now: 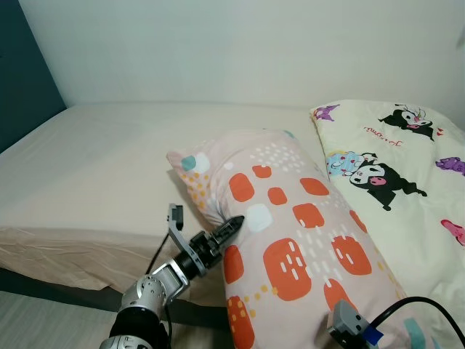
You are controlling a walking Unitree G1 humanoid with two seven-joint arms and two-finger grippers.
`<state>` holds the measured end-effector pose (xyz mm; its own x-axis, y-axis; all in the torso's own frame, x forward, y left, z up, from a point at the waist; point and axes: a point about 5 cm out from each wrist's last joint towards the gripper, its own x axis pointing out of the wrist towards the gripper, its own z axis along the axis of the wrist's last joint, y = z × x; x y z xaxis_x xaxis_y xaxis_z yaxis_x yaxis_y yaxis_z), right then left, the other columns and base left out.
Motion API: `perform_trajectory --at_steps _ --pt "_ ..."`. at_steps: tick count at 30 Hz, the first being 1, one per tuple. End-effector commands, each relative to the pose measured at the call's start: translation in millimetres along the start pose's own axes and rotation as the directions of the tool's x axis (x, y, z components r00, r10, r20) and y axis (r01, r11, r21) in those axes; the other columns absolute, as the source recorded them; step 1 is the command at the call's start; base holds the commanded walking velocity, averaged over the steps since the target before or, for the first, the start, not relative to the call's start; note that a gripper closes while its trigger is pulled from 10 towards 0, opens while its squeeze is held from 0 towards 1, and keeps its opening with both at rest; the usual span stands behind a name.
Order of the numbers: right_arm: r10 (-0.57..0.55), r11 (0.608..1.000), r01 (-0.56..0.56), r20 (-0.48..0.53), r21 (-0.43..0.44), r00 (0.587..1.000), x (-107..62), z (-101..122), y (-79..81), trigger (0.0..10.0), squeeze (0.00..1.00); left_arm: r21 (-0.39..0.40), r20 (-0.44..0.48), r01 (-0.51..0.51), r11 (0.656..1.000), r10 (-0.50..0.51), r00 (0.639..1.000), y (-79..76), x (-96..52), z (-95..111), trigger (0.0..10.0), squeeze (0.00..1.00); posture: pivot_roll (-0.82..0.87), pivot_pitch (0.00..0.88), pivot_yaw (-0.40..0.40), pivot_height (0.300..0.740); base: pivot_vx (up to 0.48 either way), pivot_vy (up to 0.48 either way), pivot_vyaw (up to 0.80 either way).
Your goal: Clean up the room
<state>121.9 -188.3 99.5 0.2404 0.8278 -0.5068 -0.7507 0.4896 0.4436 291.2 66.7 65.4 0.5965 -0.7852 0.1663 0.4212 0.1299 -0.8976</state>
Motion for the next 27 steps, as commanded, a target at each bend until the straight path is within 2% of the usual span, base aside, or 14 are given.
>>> perform_trajectory --at_steps 1,2,3,4,5,10,14,16,19,24,27 --pt "0.046 0.999 -0.046 0.005 -0.002 0.999 4.9 1.7 7.1 0.0 0.0 -0.027 -0.099 0.03 0.999 -0.033 0.995 -3.9 10.4 -22.5 10.0 0.0 -0.2 0.029 0.039 0.461 0.0 0.0 0.0" --pt "0.046 0.999 -0.046 0.005 -0.002 0.999 4.9 1.7 7.1 0.0 0.0 -0.027 -0.099 0.03 0.999 -0.033 0.995 -3.9 10.4 -22.5 10.0 0.0 -0.2 0.029 0.039 0.461 0.0 0.0 0.0" --pt "0.043 0.999 -0.043 0.013 -0.009 0.999 4.6 3.8 6.8 0.0 0.0 -0.007 -0.148 0.02 1.0 -0.021 0.989 -3.4 12.5 -32.2 10.0 0.0 -0.2 0.032 0.041 0.461 0.0 0.0 0.0" --pt "0.043 0.999 -0.043 0.013 -0.009 0.999 4.6 3.8 6.8 0.0 0.0 -0.007 -0.148 0.02 1.0 -0.021 0.989 -3.4 12.5 -32.2 10.0 0.0 -0.2 0.032 0.041 0.461 0.0 0.0 0.0" --pt "0.043 0.999 -0.043 0.019 -0.013 0.999 4.6 5.3 6.8 0.0 0.0 0.013 -0.19 0.006 1.0 -0.004 0.982 -2.1 13.9 -40.7 10.0 0.0 -0.2 0.034 0.04 0.461 0.0 0.0 0.0" --pt "0.044 0.999 -0.044 0.025 -0.015 0.999 6.3 6.6 7.2 0.0 0.0 -0.01 -0.231 0.004 1.0 -0.006 0.973 -1.9 16.1 -52.5 10.0 0.0 -0.21 0.039 0.041 0.461 0.0 0.0 0.0" --pt "0.044 0.999 -0.043 0.033 -0.016 0.998 7.4 8.0 7.7 0.0 0.0 -0.006 -0.226 -0.021 1.0 0.019 0.974 -0.4 20.2 -55.7 10.0 0.0 -0.21 0.042 0.042 0.461 0.0 0.0 0.0" --pt "0.039 0.999 -0.039 0.044 -0.019 0.998 8.7 10.4 7.4 0.0 0.0 0.002 -0.172 -0.104 0.995 0.102 0.98 2.7 30.6 -55.5 10.0 0.0 -0.21 0.043 0.041 0.461 0.0 0.0 0.0" --pt "0.029 0.999 -0.028 0.051 -0.024 0.998 9.6 12.1 6.1 0.0 0.0 -0.016 -0.13 -0.135 0.991 0.132 0.983 1.0 38.8 -52.7 10.0 0.0 -0.21 0.044 0.041 0.461 0.0 0.0 0.0" --pt "0.019 0.999 -0.017 0.062 -0.031 0.998 10.6 14.5 4.7 0.0 0.0 -0.036 -0.132 -0.115 0.993 0.109 0.985 -4.2 44.9 -54.1 10.0 0.0 -0.21 0.042 0.04 0.461 0.0 0.0 0.0" --pt "-0.001 0.999 0.004 0.079 -0.045 0.997 11.8 18.4 1.2 0.0 0.0 -0.039 -0.17 -0.092 0.995 0.084 0.982 -9.5 50.3 -64.2 10.0 0.0 -0.2 0.044 0.042 0.461 0.0 0.0 0.0"
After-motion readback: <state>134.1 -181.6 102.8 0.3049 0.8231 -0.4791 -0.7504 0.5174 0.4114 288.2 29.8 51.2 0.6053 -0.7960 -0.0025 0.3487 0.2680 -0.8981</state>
